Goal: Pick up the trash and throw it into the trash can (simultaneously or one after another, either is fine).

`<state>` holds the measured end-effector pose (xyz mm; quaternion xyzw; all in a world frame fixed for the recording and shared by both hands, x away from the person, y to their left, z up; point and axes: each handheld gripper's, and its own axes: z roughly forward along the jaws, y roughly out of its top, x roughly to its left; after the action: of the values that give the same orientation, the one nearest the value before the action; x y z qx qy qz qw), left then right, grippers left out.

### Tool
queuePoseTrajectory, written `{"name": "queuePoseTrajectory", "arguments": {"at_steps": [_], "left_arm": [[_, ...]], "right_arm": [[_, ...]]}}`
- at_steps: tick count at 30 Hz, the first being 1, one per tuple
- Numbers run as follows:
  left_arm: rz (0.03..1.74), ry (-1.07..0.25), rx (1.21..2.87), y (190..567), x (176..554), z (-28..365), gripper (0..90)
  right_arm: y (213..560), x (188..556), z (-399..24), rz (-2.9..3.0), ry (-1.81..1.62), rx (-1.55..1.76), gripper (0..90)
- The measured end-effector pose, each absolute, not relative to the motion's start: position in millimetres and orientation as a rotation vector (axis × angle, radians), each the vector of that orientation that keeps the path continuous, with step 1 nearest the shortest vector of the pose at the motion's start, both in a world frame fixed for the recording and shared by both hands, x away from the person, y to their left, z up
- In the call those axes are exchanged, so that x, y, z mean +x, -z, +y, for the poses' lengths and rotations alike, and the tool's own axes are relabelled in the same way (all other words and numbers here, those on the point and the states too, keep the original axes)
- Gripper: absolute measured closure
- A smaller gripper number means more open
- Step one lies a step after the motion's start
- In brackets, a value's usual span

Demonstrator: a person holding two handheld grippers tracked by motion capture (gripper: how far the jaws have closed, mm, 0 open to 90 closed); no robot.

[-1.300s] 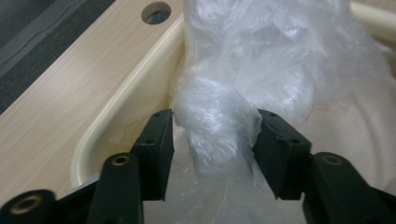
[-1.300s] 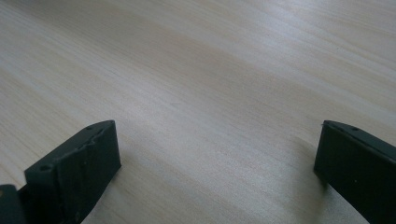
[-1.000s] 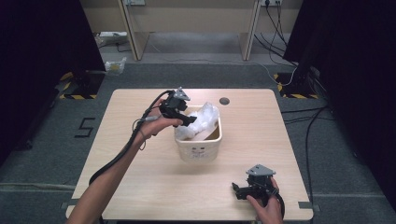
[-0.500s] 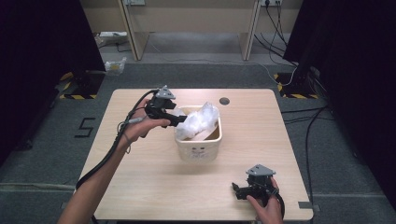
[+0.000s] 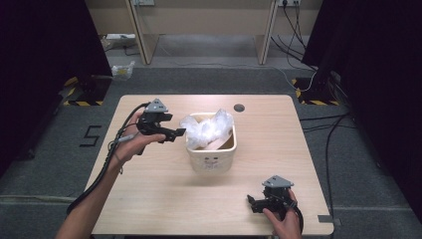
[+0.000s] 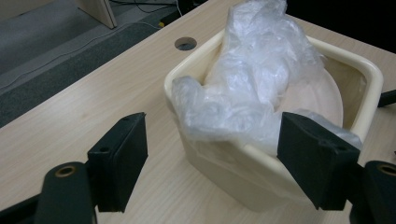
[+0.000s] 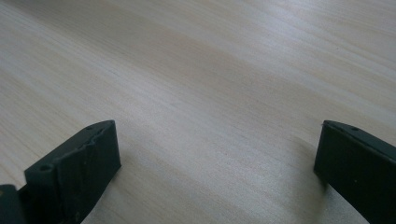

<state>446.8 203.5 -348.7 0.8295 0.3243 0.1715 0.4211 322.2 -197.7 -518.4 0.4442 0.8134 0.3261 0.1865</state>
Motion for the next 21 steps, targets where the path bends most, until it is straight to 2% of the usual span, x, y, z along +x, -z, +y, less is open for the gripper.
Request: {"name": "queuePoseTrajectory", "arguments": {"at_steps": [21], "left_arm": [[0.876,-0.416,2.007,378,426,244,22.1]], "right_arm": [[518,322,-198,2.291,-0.917,1.249,0.4]]}}
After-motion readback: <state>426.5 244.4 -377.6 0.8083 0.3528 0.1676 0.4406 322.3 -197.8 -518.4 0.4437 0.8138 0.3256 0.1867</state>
